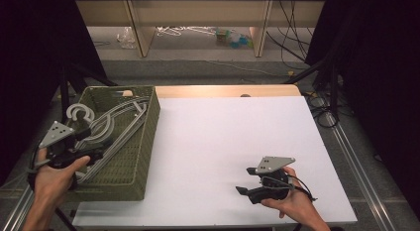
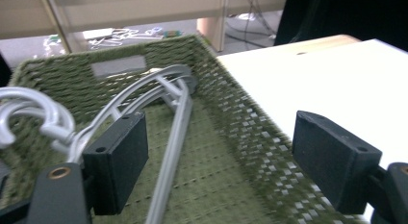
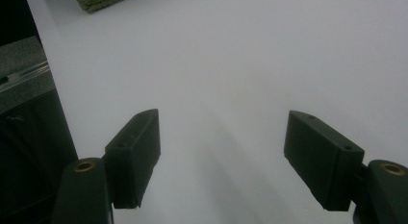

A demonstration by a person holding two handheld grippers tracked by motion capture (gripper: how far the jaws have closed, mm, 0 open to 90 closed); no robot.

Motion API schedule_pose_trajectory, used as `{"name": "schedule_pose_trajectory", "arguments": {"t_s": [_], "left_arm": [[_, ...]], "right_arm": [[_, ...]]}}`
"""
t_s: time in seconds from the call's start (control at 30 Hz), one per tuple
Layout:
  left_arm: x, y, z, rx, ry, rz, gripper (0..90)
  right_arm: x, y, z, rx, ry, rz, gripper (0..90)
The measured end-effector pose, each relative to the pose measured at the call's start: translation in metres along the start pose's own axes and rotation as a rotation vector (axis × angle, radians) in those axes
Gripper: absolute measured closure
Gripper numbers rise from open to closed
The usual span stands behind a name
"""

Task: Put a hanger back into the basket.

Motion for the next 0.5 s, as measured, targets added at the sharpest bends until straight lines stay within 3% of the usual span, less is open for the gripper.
{"name": "schedule_pose_trajectory", "arguments": {"t_s": [0.07, 0.27, 0.5], "left_arm": [[-0.007, 0.001, 0.000, -0.011, 0.018, -0.035, 20.4], [-0.028, -0.003, -0.002, -0.022, -0.028, -0.074, 20.4], [-0.044, -0.011, -0.007, -0.039, -0.030, -0.113, 20.3]], "right_arm": [[0.000, 0.000, 0.000, -0.004, -0.003, -0.004, 29.3], [-0.002, 0.000, 0.000, -0.025, -0.015, -0.002, 28.8], [-0.003, 0.000, -0.001, -0.030, -0.028, -0.007, 28.1]]}}
Point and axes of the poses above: each handheld gripper's, and its own axes: y roughly backward along the jaws, z roughly out of its top, x roughly to its left, the point moved 1 cm from there along -y, roughly forward along the jaws
